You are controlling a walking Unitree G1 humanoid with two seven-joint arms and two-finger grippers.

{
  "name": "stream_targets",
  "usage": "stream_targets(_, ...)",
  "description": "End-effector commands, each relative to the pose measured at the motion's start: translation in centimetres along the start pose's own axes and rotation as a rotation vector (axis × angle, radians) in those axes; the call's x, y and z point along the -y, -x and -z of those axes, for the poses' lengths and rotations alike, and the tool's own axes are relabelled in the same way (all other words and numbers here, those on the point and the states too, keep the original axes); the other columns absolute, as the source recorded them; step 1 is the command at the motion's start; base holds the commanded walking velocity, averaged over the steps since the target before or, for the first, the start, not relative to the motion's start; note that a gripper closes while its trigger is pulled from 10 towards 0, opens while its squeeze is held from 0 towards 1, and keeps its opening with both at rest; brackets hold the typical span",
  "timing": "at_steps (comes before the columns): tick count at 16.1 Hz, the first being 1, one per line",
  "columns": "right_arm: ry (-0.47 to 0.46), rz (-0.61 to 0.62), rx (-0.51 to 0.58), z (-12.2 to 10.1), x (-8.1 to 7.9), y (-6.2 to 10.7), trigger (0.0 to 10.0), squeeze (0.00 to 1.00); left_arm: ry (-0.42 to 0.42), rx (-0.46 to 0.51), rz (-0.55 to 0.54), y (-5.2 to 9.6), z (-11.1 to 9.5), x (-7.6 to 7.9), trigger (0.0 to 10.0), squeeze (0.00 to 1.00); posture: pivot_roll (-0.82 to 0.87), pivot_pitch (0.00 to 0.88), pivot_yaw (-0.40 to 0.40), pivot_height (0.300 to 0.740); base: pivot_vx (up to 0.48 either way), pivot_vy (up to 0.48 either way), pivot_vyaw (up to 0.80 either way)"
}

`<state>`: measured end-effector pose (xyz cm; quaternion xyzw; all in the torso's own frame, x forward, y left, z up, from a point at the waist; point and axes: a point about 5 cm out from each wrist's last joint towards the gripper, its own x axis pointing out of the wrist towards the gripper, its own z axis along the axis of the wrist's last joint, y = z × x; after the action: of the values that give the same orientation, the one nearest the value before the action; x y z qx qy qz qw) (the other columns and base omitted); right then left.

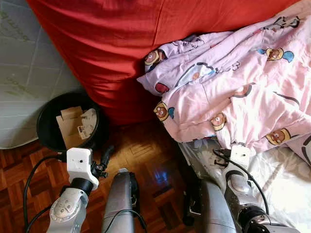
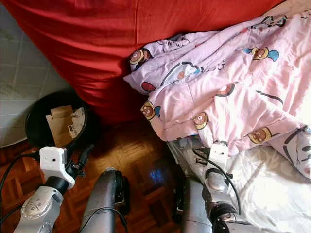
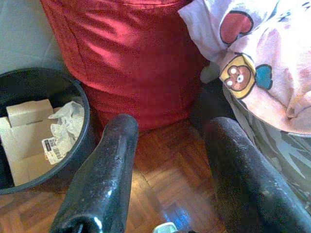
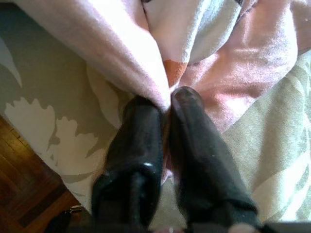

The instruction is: Clean up the room

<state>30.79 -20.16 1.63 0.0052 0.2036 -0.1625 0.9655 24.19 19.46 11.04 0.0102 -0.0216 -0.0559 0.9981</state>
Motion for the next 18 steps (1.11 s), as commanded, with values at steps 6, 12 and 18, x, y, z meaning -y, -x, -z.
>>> stream_targets(6,-0.074,0.053,-0.012,1.1,1.5,0.3,0.0,0.00,0.000,-0.068,-0.016,-0.2,1.9,-0.3,10.0,0.00,0.14,0.447,0.049,0.642,0.000,0.000,0.00)
stream_targets(12,-0.149,0.043,0.136,-0.6,2.4,0.4,0.0,0.00,0.025,-0.048,-0.043,-2.9,2.6,-0.8,10.0,0.00,0.07,0.324,0.020,0.642,0.000,0.000,0.00)
stream_targets(18,-0.206,-0.047,0.214,0.3,1.3,1.9,10.0,0.00,0.044,-0.046,-0.054,-4.7,3.5,-0.7,10.0,0.00,0.02,0.229,0.013,0.642,0.000,0.000,0.00)
